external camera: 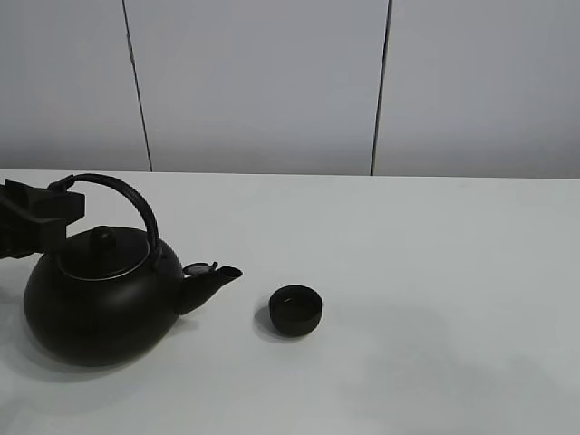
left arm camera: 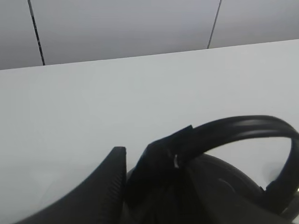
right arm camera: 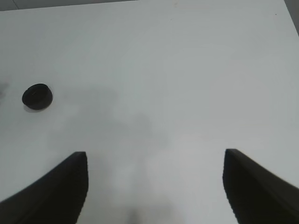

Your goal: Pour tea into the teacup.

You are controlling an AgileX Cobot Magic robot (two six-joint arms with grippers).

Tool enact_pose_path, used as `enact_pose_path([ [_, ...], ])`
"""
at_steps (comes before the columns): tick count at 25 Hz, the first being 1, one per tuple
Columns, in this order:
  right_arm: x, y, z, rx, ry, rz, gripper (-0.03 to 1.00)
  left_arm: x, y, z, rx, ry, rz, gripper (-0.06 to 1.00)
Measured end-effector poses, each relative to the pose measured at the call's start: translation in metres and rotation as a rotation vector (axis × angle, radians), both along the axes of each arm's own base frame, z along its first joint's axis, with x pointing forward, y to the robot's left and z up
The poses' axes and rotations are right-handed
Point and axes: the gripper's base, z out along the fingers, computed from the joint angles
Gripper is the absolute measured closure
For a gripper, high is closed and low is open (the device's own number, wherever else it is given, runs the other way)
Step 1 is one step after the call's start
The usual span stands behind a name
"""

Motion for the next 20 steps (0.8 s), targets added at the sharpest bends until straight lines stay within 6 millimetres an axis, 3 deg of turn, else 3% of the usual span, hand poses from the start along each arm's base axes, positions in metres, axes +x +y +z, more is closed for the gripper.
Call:
enact_pose_path([
  [11,0.0,0.0,0.0,0.0,0.0,0.0,0.42,-0.0032,0.0016,0.0015,-0.043,-0.012,0.017,0.6],
  [20,0.0,0.0,0.0,0.0,0.0,0.0,0.42,-0.0099,0.0028,0.0006,-0.078,-0.003,0.024,0.59],
])
